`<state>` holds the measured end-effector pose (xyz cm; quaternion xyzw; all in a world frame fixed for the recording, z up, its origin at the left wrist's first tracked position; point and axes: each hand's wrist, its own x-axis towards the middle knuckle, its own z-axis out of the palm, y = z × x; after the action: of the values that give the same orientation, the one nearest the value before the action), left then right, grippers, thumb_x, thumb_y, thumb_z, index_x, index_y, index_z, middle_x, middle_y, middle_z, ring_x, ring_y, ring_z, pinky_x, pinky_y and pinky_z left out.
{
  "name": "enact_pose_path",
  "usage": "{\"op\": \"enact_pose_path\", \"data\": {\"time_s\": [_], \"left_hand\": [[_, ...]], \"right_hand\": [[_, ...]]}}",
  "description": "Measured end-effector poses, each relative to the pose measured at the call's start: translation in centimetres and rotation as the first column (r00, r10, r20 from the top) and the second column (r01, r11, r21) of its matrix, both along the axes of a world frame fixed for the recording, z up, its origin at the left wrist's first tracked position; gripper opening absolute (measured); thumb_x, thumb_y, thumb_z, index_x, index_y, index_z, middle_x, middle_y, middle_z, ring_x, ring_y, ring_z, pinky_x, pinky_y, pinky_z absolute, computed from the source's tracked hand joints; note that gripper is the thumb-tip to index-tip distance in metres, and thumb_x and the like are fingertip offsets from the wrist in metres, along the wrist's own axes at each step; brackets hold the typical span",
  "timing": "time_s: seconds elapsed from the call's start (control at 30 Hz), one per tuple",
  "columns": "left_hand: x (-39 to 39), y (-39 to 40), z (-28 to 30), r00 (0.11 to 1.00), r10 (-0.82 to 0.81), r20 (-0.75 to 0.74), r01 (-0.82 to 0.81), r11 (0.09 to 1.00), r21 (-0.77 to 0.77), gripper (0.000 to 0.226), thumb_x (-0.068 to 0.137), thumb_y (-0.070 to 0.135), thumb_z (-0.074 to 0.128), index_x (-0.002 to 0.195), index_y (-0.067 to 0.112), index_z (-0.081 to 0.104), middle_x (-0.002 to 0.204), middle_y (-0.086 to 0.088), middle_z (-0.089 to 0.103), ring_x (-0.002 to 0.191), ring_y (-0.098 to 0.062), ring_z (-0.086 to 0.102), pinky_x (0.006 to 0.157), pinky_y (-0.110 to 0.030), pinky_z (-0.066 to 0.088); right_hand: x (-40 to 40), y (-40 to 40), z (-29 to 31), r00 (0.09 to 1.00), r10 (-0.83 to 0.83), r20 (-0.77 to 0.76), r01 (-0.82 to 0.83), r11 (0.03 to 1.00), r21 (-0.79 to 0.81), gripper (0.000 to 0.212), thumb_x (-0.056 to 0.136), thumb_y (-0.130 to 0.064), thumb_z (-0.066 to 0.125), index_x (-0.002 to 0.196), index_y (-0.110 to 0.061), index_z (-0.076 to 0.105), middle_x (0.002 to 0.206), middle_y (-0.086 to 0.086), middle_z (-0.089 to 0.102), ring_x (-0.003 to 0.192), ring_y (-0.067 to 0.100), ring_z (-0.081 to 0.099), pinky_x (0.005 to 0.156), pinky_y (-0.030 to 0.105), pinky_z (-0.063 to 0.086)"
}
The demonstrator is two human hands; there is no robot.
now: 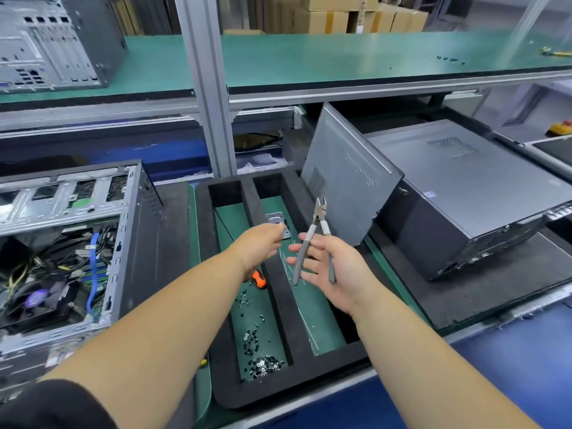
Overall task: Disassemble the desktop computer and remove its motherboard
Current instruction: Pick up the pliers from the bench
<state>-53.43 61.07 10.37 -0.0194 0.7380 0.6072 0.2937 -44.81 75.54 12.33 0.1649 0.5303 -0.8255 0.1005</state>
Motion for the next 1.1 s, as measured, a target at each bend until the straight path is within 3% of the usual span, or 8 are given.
{"op": "enact_pose_path", "data": {"time_s": [0.2,0.27,0.33,0.5,0.67,0.77,0.87,1.1], "left_hand": [[2.8,-2.3,2.8,0.998,-0.025,-0.05,0.035,0.98,0.197,0.04,0.092,0.056,0.048,0.114,0.028,0.065,0.09,0.005,0.069,0.071,-0.011,0.064,0.071,-0.029,0.052],[3.7,-3.5,4.2,0.996,-0.017,-0.092,0.036,0.979,0.203,0.044,0.079,0.066,0.056,0.106,0.032,0.065,0.084,0.006,0.063,0.066,-0.009,0.058,0.067,-0.027,0.049],[4.5,-5.2,5.5,0.99,-0.018,-0.141,0.041,0.986,0.164,0.049,0.069,0.069,0.062,0.101,0.033,0.062,0.085,0.01,0.066,0.072,-0.006,0.063,0.069,-0.027,0.049],[6.4,-10.4,8.3,0.967,0.154,-0.201,-0.115,0.974,0.193,0.037,0.067,0.045,0.068,0.098,0.027,0.06,0.076,0.01,0.067,0.065,-0.003,0.063,0.05,-0.02,0.045],[8.6,-17.0,10.9,0.918,0.355,-0.176,-0.296,0.91,0.289,0.033,0.069,0.035,0.063,0.099,0.022,0.06,0.081,0.0,0.061,0.075,-0.018,0.059,0.067,-0.034,0.053],[10.3,-21.7,11.7,0.886,0.458,-0.079,-0.403,0.842,0.358,0.034,0.074,0.032,0.061,0.103,0.014,0.056,0.088,-0.01,0.051,0.083,-0.028,0.05,0.079,-0.045,0.049],[12.3,-26.6,11.7,0.835,0.55,-0.01,-0.506,0.775,0.378,0.017,0.089,0.031,0.051,0.083,0.015,0.053,0.073,-0.002,0.049,0.063,-0.021,0.05,0.066,-0.034,0.047],[18.7,-37.6,10.1,0.75,0.658,0.07,-0.626,0.672,0.396,0.028,0.093,0.033,0.043,0.072,0.017,0.054,0.053,0.005,0.055,0.044,-0.011,0.058,0.048,-0.025,0.049]], "right_hand": [[-0.8,-2.8,1.2,0.979,0.181,-0.096,-0.178,0.983,0.033,0.036,0.094,-0.008,0.04,0.126,-0.003,0.057,0.116,0.017,0.065,0.104,0.03,0.064,0.087,0.038,0.055],[-0.9,-4.6,2.0,0.963,0.238,-0.13,-0.229,0.97,0.079,0.036,0.091,-0.001,0.039,0.123,-0.002,0.057,0.111,0.015,0.063,0.104,0.029,0.062,0.082,0.035,0.057],[-0.8,-6.7,3.2,0.936,0.305,-0.174,-0.282,0.948,0.146,0.04,0.086,0.001,0.041,0.121,-0.008,0.057,0.109,0.013,0.063,0.112,0.034,0.06,0.096,0.044,0.051],[0.6,-13.1,6.6,0.814,0.506,-0.286,-0.406,0.847,0.342,0.04,0.072,-0.009,0.048,0.112,-0.007,0.053,0.093,0.007,0.059,0.094,0.034,0.061,0.086,0.047,0.047],[1.2,-18.7,8.5,0.725,0.613,-0.314,-0.502,0.782,0.369,0.025,0.074,-0.027,0.053,0.096,-0.018,0.061,0.083,0.0,0.068,0.095,0.027,0.064,0.095,0.045,0.045],[1.8,-22.7,9.0,0.686,0.671,-0.282,-0.54,0.728,0.422,0.041,0.08,-0.039,0.055,0.117,-0.023,0.064,0.112,0.006,0.071,0.108,0.021,0.065,0.108,0.045,0.04],[3.1,-27.3,9.1,0.637,0.732,-0.242,-0.594,0.666,0.45,0.05,0.079,-0.05,0.057,0.125,-0.031,0.063,0.121,-0.006,0.068,0.113,0.012,0.063,0.109,0.042,0.039],[7.0,-37.1,7.9,0.599,0.773,-0.209,-0.603,0.607,0.518,0.037,0.088,-0.05,0.055,0.119,-0.033,0.064,0.121,-0.015,0.064,0.114,0.004,0.058,0.1,0.033,0.045]]}}
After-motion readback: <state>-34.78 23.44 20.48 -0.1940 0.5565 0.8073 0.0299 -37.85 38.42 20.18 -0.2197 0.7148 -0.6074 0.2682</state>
